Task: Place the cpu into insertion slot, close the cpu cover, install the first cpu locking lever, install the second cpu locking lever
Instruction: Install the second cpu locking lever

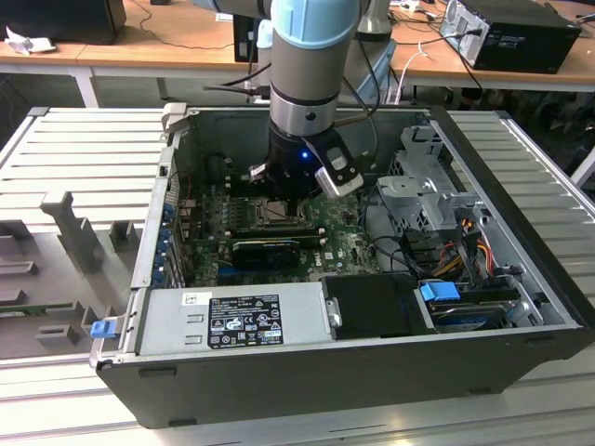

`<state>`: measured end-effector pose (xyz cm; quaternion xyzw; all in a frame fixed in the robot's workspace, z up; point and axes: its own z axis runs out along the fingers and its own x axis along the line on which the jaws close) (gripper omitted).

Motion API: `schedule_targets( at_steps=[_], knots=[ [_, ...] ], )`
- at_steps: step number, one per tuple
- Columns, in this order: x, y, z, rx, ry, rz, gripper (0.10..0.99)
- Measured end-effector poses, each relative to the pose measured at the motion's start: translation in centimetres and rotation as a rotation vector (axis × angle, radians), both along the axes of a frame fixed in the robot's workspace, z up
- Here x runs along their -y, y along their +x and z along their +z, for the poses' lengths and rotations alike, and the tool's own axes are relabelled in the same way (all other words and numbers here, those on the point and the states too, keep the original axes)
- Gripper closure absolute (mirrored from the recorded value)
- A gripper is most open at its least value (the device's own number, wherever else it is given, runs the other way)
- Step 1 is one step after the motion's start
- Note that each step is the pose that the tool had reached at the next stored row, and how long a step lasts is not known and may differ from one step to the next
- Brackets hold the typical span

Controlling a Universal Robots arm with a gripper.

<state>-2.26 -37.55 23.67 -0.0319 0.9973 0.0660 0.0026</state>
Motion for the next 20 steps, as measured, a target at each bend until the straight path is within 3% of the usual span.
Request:
schedule_targets(
  at_steps=[9,15,17,20],
  knots=[
    [0.27,-0.6,-0.32,-0.0001,0.002,-0.024,0.98],
    [0.3,-2.21,-0.44,-0.0001,0.005,-0.024,0.98],
    [0.31,-2.44,-0.9,-0.0004,0.006,-0.024,0.98],
    [0.35,-3.48,-1.25,-0.0004,0.012,-0.023,0.98]
  ],
)
